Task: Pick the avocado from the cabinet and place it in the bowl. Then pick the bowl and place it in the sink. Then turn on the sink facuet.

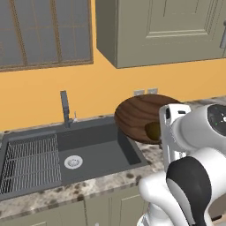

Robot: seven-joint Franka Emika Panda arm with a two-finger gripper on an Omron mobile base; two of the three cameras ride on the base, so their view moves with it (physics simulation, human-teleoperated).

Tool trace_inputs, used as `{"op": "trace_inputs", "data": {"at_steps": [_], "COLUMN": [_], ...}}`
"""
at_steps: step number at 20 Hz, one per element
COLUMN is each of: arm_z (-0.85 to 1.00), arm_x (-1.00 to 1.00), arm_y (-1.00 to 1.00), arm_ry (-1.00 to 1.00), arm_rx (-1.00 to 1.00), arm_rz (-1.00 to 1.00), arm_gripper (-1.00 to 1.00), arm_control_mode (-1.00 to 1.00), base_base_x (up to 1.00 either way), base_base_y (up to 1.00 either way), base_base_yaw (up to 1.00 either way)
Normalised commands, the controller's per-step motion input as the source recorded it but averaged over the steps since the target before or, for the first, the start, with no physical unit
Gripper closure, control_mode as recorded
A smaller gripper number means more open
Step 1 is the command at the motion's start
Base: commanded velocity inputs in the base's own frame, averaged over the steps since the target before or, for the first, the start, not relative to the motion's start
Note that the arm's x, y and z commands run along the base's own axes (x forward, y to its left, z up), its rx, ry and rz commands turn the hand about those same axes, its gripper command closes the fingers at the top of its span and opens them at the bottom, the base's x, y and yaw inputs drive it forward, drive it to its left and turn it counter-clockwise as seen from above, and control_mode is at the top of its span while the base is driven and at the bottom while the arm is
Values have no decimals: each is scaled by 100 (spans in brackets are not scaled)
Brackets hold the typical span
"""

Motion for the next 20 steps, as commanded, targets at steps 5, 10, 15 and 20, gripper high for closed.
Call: {"op": "trace_inputs", "data": {"at_steps": [5,10,15,20], "arm_z": [-12,-61,-85,-86], "arm_x": [42,80,94,81], "arm_y": [1,1,12,30], "arm_ry": [8,8,0,0], "arm_rx": [0,0,-4,-8], "arm_rz": [21,38,34,29], "arm_gripper": [100,100,100,100], "arm_control_mode": [-100,-100,-100,-100], "base_base_x": [0,0,0,0], "base_base_y": [0,0,0,0], "base_base_yaw": [0,0,0,0]}}
